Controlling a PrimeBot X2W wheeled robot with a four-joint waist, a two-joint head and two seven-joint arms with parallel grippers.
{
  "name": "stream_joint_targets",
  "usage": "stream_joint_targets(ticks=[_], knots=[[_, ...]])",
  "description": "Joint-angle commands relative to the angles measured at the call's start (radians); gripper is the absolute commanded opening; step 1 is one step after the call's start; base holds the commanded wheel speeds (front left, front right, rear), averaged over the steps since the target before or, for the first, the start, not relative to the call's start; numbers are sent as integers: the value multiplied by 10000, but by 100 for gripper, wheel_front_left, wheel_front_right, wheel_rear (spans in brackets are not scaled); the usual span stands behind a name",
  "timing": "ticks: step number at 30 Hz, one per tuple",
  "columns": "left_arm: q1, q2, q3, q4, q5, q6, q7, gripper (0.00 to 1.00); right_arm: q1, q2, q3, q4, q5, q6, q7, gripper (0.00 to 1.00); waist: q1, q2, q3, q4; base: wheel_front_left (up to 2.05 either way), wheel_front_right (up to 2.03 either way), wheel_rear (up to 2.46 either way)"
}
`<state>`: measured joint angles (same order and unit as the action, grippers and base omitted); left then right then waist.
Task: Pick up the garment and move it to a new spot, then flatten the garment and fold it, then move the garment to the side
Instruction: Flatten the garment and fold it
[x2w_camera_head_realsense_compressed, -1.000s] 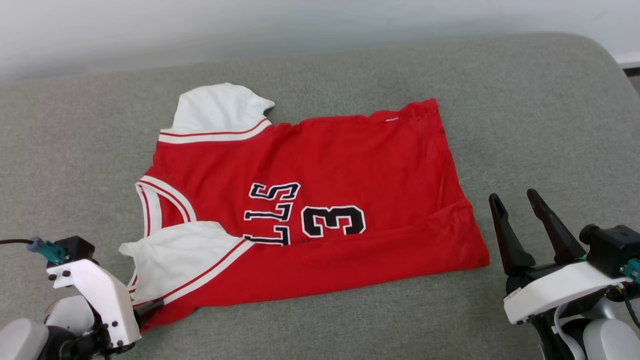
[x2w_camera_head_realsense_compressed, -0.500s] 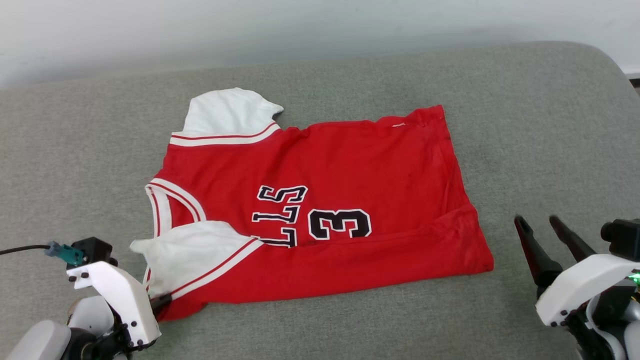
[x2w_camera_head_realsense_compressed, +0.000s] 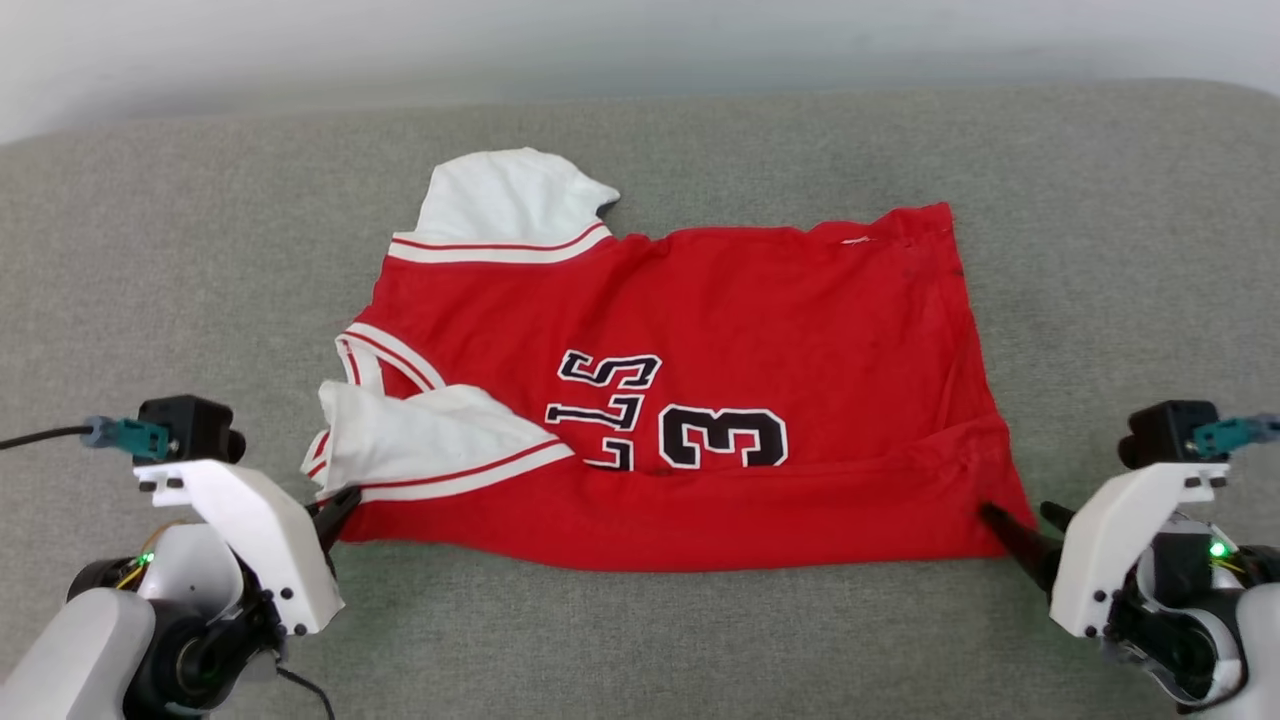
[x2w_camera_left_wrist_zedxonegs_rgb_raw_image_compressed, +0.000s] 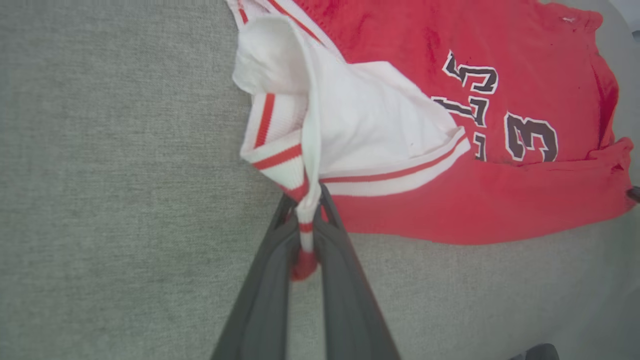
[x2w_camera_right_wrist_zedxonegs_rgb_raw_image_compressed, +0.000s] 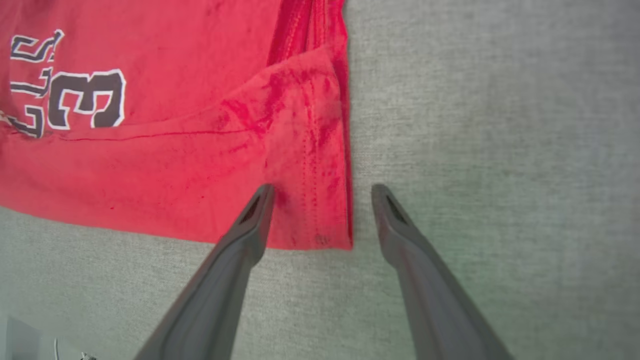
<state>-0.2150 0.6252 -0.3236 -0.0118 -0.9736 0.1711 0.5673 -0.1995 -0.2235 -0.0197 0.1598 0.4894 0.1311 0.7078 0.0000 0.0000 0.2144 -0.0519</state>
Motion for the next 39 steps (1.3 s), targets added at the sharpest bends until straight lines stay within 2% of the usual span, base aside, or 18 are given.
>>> stream_joint_targets(ticks=[1, 7, 8, 9, 17, 24, 32, 39], knots=[[-176, -50, -55, -94, 69, 23, -69, 0, -248, 39, 148, 273, 36, -7, 164, 100, 0, 0, 193, 141, 0, 0, 0], [-363, -204, -132, -142, 188, -29, -230, 0, -656, 196, 937, 1355, 514, -4, 689, 100, 0, 0, 414, 303, 0, 0, 0], [-351, -225, -140, -129, 180, -37, -262, 0, -706, 204, 1046, 1452, 613, -4, 678, 41, 0, 0, 414, 317, 0, 0, 0], [-332, -227, -141, -109, 180, -39, -263, 0, -761, 187, 1123, 1540, 654, -3, 619, 0, 0, 0, 405, 325, 0, 0, 0], [-23, -490, 5, -25, -117, -85, -561, 0, -1317, -346, 1438, 1585, 925, -6, -52, 0, 0, 0, 38, 294, 0, 0, 0], [309, -673, 102, -91, -224, -100, -925, 0, -1055, -665, 1739, 1376, 1073, -6, -235, 0, 0, 0, -575, 325, 0, 0, 0], [1889, -782, 254, -456, -391, 305, -1415, 0, -112, -854, 1961, 962, 1256, -6, -264, 0, 0, 0, -1707, 276, 0, 0, 0], [2942, -587, 271, -754, -547, 717, -1243, 0, 1009, -862, 1535, 535, 1187, -6, -25, 0, 0, 0, -2115, 319, 0, 0, 0]])
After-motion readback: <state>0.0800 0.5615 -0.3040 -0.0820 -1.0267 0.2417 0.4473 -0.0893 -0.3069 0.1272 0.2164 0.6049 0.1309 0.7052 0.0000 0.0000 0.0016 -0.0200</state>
